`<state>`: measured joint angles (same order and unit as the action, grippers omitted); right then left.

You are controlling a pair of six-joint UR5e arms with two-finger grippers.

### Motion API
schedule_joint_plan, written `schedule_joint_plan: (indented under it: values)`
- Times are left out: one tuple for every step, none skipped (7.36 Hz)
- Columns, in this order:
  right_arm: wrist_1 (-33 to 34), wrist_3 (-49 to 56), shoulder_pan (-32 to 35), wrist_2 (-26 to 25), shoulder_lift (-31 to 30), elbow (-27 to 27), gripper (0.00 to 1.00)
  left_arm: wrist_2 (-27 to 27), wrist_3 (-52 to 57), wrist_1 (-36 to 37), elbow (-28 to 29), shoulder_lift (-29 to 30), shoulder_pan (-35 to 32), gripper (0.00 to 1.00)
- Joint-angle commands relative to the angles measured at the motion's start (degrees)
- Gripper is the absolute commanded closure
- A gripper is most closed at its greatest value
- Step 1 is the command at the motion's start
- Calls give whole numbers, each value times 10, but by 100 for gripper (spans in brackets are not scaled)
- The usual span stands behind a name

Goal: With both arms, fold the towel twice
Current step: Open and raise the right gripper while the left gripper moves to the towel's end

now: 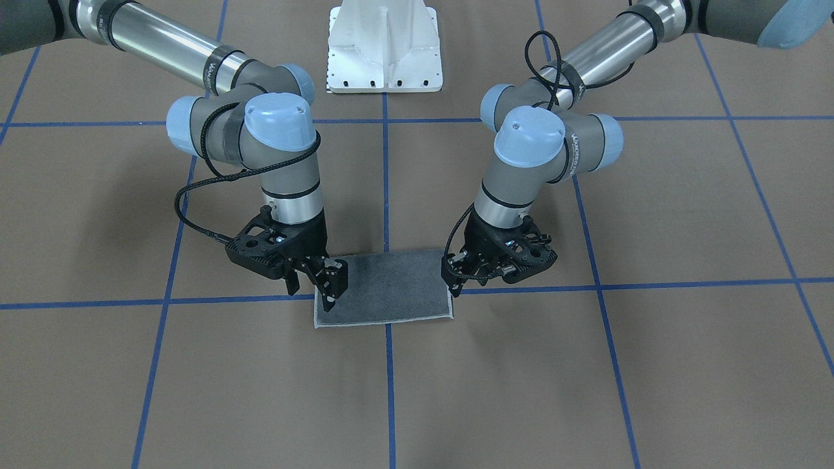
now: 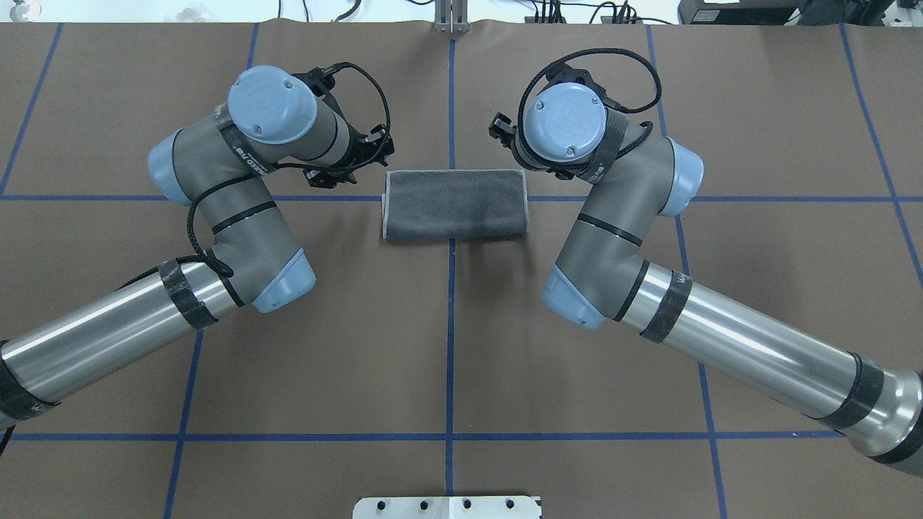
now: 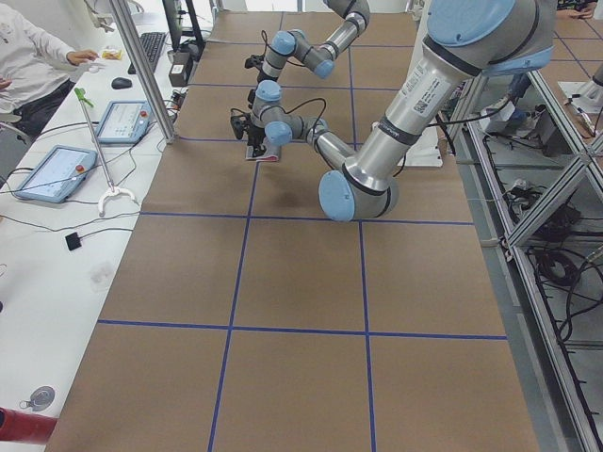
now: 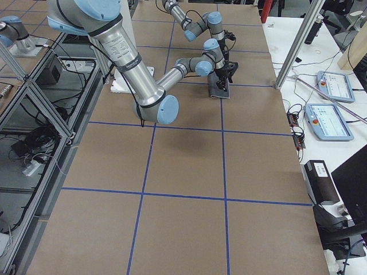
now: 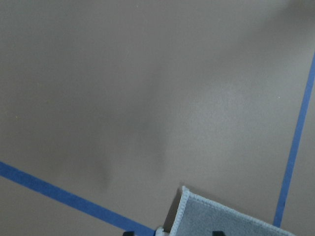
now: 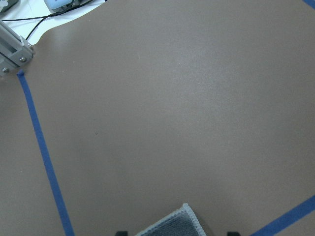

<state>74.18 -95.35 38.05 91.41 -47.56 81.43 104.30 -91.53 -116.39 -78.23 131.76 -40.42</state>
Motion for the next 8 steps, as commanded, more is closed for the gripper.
schedule_joint_plan:
  values:
    - [0, 47, 17, 20, -3, 0, 2, 4, 12, -14, -2, 4, 2, 21]
    - [0, 77, 22, 25, -5, 0, 1, 4, 24, -24, -2, 3, 5, 8]
    - [1, 108, 35, 49, -6, 0, 1, 12, 31, -29, -3, -1, 6, 1]
    - [1, 162, 53, 81, -16, 3, 1, 40, 31, -30, -1, -2, 8, 1]
    - [1, 222, 70, 105, -30, 5, 1, 42, 31, -45, 2, -12, 10, 1]
    - [1, 281, 95, 139, -44, 5, 1, 42, 31, -83, 5, -32, 22, 1]
    - [-1, 335, 123, 188, -55, 7, 1, 42, 31, -90, 9, -35, 26, 1]
    - [0, 375, 144, 222, -68, 11, 1, 42, 30, -92, 10, -35, 30, 7]
